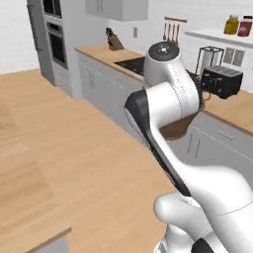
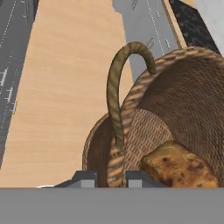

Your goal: Open the cabinet, pick up the bread from the cabinet and place it in the basket. Then move the basket to the dining counter.

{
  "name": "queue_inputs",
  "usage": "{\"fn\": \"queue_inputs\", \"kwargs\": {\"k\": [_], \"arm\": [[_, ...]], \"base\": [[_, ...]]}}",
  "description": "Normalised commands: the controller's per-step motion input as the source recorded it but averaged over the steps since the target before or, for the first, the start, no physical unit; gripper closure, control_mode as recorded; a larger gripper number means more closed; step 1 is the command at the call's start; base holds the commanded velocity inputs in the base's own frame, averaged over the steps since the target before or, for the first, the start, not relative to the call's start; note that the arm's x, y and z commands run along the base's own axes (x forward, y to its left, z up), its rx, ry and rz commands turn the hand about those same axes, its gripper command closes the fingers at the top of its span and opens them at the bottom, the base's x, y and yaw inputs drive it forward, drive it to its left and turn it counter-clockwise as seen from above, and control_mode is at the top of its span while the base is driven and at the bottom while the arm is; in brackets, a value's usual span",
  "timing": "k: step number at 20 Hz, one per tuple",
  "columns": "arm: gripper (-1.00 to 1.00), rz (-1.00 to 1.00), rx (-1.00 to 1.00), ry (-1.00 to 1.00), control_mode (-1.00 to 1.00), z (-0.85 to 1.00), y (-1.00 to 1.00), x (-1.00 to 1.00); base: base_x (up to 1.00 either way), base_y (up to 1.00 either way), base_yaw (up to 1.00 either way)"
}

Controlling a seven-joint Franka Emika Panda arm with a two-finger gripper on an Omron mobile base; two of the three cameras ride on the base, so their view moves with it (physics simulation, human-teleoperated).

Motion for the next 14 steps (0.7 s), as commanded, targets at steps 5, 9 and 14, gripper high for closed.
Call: {"fn": "queue_inputs", "kwargs": {"k": [5,9,14], "arm": [[1.00,0.00,0.00,0.00,1.00,0.00,0.00,0.00],[1.00,0.00,0.00,0.00,1.00,0.00,0.00,0.00],[1.00,0.00,0.00,0.00,1.00,0.00,0.00,0.00]], "base": [[-0.57,-0.16,0.73],[-0.94,-0.15,0.25],[-0.55,0.55,0.02]]}}
